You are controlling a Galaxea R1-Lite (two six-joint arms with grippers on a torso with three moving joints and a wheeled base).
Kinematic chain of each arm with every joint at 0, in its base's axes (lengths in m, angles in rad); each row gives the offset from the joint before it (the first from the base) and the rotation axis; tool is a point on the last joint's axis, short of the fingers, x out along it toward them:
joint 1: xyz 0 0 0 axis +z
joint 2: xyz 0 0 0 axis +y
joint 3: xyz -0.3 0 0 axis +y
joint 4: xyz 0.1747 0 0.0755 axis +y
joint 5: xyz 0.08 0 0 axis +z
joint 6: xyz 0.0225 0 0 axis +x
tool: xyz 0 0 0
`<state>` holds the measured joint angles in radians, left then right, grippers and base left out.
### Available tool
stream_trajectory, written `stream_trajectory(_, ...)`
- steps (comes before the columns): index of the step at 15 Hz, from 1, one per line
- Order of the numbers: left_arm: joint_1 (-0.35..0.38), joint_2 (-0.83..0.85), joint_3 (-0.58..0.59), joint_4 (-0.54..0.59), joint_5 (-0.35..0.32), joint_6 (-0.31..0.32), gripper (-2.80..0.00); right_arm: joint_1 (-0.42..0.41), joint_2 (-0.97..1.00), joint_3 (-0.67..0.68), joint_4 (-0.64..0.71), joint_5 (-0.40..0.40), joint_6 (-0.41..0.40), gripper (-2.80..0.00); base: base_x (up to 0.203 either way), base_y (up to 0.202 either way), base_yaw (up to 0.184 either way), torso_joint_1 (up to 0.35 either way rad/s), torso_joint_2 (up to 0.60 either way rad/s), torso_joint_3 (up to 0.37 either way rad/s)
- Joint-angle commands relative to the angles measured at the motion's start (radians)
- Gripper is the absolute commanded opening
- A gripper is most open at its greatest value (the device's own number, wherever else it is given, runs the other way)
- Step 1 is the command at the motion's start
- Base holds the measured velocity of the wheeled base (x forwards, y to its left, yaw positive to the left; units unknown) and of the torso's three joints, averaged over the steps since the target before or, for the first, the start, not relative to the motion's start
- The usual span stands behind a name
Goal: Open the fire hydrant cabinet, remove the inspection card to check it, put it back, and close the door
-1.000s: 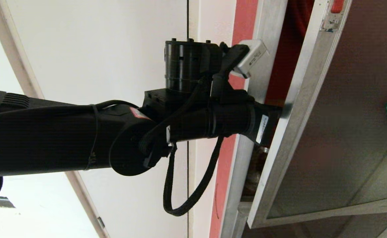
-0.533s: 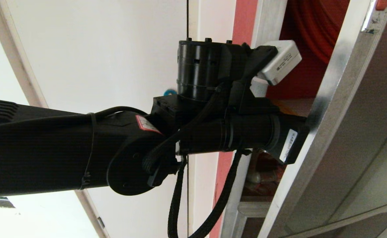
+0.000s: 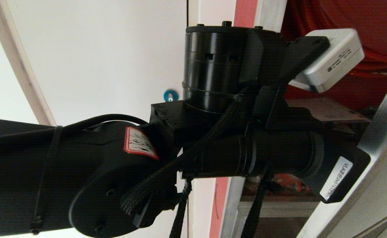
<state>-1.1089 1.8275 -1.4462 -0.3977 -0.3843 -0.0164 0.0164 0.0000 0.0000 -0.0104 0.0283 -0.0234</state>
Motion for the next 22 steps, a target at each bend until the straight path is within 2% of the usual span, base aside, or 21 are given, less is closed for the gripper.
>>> stream_trajectory(1,-0.036,-0.022,0.004,-0.003,0.000,0.000,-2.80,0.000,0.002,0.005,0.000,0.001,-0.001,-2.80,0.000,0.000,0.000,0.000,0.00,0.000)
stream_trajectory(11,-0.131,-0.035,0.010,-0.002,0.005,-0.002,-2.80,0.000,0.002,0.005,0.000,0.001,-0.001,-2.80,0.000,0.000,0.000,0.000,0.00,0.000)
stream_trajectory(13,-0.150,-0.039,0.007,-0.003,0.031,-0.001,-2.80,0.000,0.002,0.005,0.000,0.001,-0.001,-2.80,0.000,0.000,0.000,0.000,0.00,0.000)
stream_trajectory(22,-0.169,-0.048,0.007,-0.003,0.039,0.000,-2.80,0.000,0.002,0.005,0.000,0.001,-0.001,-2.80,0.000,0.000,0.000,0.000,0.00,0.000)
